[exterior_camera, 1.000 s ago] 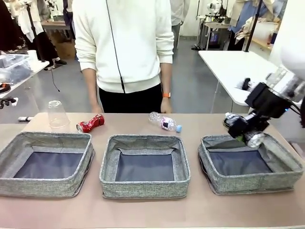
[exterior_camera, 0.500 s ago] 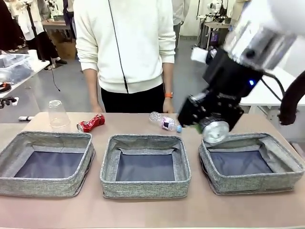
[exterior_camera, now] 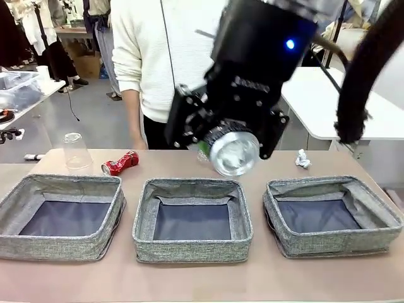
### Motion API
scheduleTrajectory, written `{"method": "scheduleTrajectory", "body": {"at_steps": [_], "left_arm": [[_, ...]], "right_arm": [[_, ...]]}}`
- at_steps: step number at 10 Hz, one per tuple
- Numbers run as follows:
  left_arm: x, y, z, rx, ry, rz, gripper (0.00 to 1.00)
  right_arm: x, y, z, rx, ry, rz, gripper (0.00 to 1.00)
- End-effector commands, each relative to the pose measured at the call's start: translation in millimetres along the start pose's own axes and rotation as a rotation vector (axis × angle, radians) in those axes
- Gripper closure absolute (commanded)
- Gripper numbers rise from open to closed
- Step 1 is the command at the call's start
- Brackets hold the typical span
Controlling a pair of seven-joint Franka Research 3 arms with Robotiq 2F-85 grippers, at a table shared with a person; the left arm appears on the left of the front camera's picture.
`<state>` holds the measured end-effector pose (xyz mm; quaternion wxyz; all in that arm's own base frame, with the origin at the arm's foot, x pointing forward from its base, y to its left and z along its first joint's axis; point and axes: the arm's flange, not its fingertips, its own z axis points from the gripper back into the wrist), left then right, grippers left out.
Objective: Sort the waste into the appropriate baskets.
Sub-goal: Pick up the waste item pointed out by the person.
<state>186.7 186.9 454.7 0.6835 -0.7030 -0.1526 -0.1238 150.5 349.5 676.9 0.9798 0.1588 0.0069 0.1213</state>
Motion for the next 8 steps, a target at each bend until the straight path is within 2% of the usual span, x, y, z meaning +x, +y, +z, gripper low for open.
{"method": "scheduleTrajectory", "body": {"at_steps": [1,4,5,6,8], "left_arm": [[1.2,-1.6,1.3,-0.014,-0.008,-0.018,0.00],[1.2,-1.6,1.3,-0.014,-0.008,-0.018,0.00],[1.2,-1.6,1.3,-0.014,-0.008,-0.018,0.00],[1.2,-1.6,1.3,-0.014,-0.008,-0.018,0.00],[1.2,-1.6,1.3,-0.014,-0.008,-0.018,0.00]], "right_arm": [[2.3,34.0,31.0,0.020,0.011,-0.029,1.00],[5.2,61.6,58.2,0.041,-0.073,-0.052,1.00],[13.9,64.7,65.6,0.050,-0.128,-0.089,1.00],[25.0,62.3,72.5,0.075,-0.198,-0.128,1.00],[47.9,55.3,78.4,0.093,-0.246,-0.191,1.00]]}}
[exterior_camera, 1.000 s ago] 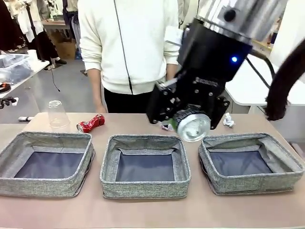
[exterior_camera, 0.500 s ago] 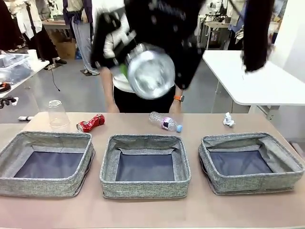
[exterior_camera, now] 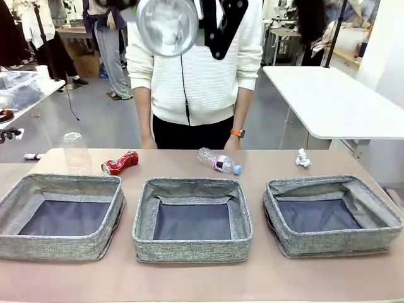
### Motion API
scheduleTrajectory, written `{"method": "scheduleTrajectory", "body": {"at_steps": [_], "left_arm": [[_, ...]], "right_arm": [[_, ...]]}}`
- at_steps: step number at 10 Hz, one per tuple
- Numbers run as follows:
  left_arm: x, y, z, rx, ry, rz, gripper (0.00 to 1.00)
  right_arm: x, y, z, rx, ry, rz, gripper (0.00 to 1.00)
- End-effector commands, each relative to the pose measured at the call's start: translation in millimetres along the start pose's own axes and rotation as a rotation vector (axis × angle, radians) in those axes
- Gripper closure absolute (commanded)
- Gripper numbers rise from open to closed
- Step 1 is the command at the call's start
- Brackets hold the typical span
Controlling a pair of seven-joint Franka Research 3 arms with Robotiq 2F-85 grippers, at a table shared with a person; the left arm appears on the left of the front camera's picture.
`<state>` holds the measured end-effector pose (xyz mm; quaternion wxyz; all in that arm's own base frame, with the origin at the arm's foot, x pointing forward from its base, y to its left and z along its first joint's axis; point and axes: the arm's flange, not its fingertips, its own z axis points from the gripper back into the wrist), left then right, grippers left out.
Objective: Sort the waste into the appropriate baskets.
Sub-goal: Pick up the waste item pointed out by the person.
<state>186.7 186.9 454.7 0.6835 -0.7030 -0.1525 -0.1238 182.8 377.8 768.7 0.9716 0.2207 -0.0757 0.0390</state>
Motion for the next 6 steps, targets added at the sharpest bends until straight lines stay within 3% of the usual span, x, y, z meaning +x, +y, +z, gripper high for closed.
{"method": "scheduleTrajectory", "body": {"at_steps": [1,6], "left_arm": [[1.2,-1.7,1.3,-0.014,-0.008,-0.018,0.00],[1.2,-1.7,1.3,-0.014,-0.008,-0.018,0.00]], "right_arm": [[17.8,8.4,-6.4,-0.036,-0.067,-0.074,1.00],[71.0,2.5,-27.9,-0.115,-0.099,-0.076,1.00]]}}
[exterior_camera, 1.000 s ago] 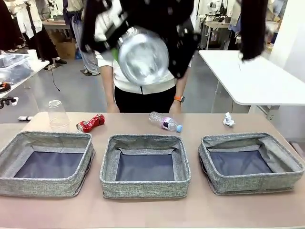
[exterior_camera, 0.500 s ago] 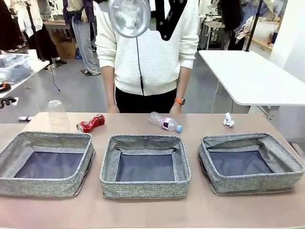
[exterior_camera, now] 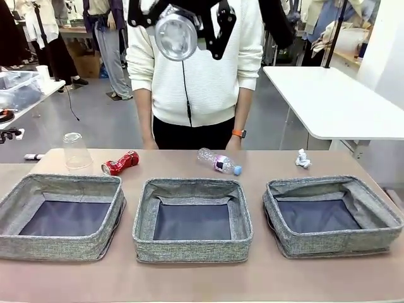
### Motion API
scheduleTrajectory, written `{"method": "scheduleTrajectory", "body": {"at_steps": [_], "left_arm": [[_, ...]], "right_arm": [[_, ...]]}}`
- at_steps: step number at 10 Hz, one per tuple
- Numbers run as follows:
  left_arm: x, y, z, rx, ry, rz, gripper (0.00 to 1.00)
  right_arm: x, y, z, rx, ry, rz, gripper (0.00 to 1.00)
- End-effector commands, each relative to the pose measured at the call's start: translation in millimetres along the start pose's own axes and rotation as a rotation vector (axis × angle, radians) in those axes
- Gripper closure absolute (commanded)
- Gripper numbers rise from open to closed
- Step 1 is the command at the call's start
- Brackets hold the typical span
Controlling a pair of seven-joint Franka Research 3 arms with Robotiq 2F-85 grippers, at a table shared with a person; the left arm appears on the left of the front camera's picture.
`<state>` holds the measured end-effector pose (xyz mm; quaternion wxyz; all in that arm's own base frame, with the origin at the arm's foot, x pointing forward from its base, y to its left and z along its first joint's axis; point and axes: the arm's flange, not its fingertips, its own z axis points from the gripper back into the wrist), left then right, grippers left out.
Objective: Sort the waste into the appropriate baskets.
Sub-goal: Pick up the waste item pointed out by the person.
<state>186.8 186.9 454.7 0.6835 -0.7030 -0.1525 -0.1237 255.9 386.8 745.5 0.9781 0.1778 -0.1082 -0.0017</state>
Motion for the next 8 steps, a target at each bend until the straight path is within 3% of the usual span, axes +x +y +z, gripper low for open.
{"method": "scheduleTrajectory", "body": {"at_steps": [1,4,5,8], "left_arm": [[1.2,-1.7,1.3,-0.014,-0.008,-0.018,0.00],[1.2,-1.7,1.3,-0.014,-0.008,-0.018,0.00],[1.2,-1.7,1.3,-0.014,-0.008,-0.018,0.00],[1.2,-1.7,1.3,-0.014,-0.008,-0.018,0.00]], "right_arm": [[6.3,9.0,5.3,-0.035,-0.030,-0.012,1.00],[13.8,1.0,-2.9,-0.078,-0.075,0.035,1.00],[13.6,-1.6,-2.7,-0.038,-0.026,0.013,1.00],[13.6,-1.6,-2.7,-0.038,-0.026,0.013,1.00]]}}
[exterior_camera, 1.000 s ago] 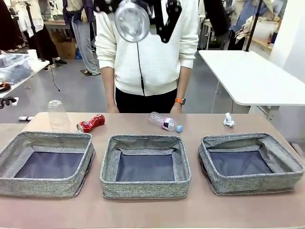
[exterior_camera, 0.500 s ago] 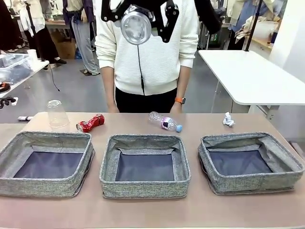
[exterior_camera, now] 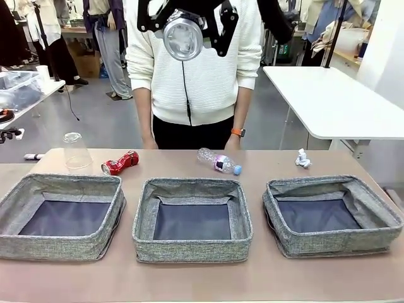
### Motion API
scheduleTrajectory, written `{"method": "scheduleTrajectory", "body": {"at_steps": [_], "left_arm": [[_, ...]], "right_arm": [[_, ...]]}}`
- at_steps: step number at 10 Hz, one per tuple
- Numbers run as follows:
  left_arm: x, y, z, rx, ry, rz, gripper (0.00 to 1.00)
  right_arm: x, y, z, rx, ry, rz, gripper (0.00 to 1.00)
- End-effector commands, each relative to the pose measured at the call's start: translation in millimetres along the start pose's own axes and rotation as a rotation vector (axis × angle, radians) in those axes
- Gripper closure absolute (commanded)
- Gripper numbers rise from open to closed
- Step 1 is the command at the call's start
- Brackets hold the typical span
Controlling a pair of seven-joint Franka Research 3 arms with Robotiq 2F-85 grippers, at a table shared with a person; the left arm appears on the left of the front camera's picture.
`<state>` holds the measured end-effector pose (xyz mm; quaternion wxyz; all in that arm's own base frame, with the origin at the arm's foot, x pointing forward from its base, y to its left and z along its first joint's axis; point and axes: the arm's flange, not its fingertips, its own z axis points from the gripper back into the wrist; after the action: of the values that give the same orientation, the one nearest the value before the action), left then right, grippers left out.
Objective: Sort the waste into the appropriate baskets.
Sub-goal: Pick up the waste item pointed out by the person, then place the picked waste into the Fabric basket indicated by the person.
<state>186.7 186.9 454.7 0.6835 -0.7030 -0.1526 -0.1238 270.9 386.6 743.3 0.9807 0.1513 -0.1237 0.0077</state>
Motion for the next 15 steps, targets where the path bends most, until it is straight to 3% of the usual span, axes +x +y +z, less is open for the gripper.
{"method": "scheduleTrajectory", "body": {"at_steps": [1,15], "left_arm": [[1.2,-1.7,1.3,-0.014,-0.008,-0.018,0.00],[1.2,-1.7,1.3,-0.014,-0.008,-0.018,0.00]], "right_arm": [[-0.6,-0.3,2.4,0.012,0.001,-0.017,1.00],[-0.6,-0.3,2.4,0.012,0.001,-0.017,1.00]]}}
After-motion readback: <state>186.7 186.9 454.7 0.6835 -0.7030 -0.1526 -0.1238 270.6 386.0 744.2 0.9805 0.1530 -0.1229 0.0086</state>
